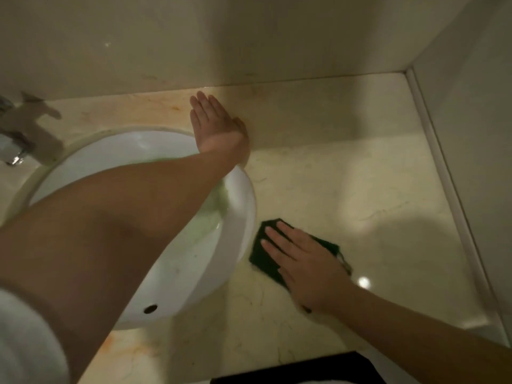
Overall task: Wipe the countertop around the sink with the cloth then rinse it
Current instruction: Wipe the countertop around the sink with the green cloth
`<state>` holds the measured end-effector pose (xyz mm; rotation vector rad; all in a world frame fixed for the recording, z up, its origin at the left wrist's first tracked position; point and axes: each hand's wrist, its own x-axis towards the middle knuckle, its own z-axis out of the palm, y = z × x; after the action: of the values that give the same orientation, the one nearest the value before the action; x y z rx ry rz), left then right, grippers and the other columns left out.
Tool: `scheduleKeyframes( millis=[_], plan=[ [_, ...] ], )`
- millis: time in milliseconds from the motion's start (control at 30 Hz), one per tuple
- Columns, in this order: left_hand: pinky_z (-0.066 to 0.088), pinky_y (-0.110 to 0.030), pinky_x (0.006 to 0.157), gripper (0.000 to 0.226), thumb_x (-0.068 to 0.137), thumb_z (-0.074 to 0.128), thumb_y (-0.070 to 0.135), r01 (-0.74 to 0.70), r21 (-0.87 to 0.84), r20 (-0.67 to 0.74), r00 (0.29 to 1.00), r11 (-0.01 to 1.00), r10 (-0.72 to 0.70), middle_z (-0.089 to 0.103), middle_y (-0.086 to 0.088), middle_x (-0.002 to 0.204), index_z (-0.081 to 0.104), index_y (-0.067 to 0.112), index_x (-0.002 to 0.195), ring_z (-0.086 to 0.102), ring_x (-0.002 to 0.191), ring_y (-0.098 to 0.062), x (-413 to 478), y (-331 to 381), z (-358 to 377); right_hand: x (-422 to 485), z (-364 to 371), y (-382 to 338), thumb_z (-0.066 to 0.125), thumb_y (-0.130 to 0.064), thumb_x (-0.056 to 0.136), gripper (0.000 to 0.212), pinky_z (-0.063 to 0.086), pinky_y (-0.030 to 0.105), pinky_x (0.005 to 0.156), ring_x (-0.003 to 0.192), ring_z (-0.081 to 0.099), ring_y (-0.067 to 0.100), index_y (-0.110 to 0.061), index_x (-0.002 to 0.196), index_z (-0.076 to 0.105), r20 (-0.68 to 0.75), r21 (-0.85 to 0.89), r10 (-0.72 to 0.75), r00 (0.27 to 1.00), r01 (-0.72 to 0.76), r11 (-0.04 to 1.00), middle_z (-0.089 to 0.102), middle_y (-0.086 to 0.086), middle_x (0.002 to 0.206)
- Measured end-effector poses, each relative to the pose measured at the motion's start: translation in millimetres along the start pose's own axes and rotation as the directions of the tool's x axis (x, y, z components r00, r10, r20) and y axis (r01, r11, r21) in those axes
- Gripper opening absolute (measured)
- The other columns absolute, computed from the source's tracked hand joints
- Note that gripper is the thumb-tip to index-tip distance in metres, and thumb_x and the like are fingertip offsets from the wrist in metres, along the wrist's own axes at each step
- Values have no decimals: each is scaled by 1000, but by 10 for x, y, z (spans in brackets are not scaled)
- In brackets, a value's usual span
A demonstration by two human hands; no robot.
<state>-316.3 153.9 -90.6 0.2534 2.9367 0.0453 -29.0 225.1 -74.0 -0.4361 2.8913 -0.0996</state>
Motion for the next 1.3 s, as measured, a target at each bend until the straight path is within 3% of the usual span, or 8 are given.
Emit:
scheduleKeyframes(
  millis=[100,233,367,533,800,1133,1233,1300],
  plan=[
    [2,-44,121,70,96,17,35,-5,21,-26,1000,1000,5,-1,-22,161,1,-5,151,-3,149,-37,11,19,29,-191,-80,654,30,-25,98,49,12,35,120,137,33,37,1,138,40,-146,-41,241,959,-250,967,44,21,144],
    [2,-44,121,71,95,15,37,11,40,-5,1000,999,-11,-2,-22,161,0,-4,151,-3,149,-37,25,11,32,195,-192,756,13,-26,99,58,8,45,121,147,13,37,3,149,15,-78,-8,639,766,-641,767,17,24,157],
    [3,-44,121,70,96,16,36,5,22,-28,1000,1000,-4,-2,-22,161,1,-4,151,-3,149,-37,13,9,43,531,-83,-185,13,-34,100,58,2,51,119,148,-1,37,0,144,-3,17,-73,301,953,-299,951,5,20,159],
    [5,-45,121,69,96,18,35,-1,9,-48,999,1000,2,2,-23,161,5,-5,151,1,149,-37,-25,7,47,20,28,-68,32,-36,97,58,5,42,121,147,16,28,-10,147,19,27,-35,58,998,-57,998,19,9,156],
    [3,-45,121,70,95,19,35,-16,-8,-29,999,1000,16,0,-24,161,2,-5,151,-2,149,-38,-2,20,44,468,-264,699,26,-25,98,54,14,36,120,142,30,32,1,144,37,-121,88,510,851,-503,860,36,17,152],
    [0,-45,121,69,98,23,34,-63,-90,-30,998,994,60,-3,-25,160,1,-6,151,-6,148,-39,16,-31,78,2195,-471,1368,22,-23,103,53,7,36,122,147,13,32,0,150,19,-234,287,593,770,-528,799,18,18,159],
    [9,-46,121,67,96,34,28,-106,-220,-129,989,970,78,12,-28,158,16,-7,149,7,147,-41,-115,-36,-39,2049,-575,1383,28,-17,102,49,11,26,119,145,24,24,-3,149,29,-281,557,599,750,-381,738,29,13,157],
    [22,-44,118,68,86,48,18,-283,-302,-239,947,910,215,28,-30,153,28,-7,146,24,143,-40,-282,227,-181,1808,-644,1502,36,-18,97,48,21,21,114,138,38,20,-7,143,43,-334,741,694,638,-277,612,42,9,150]
  ],
)
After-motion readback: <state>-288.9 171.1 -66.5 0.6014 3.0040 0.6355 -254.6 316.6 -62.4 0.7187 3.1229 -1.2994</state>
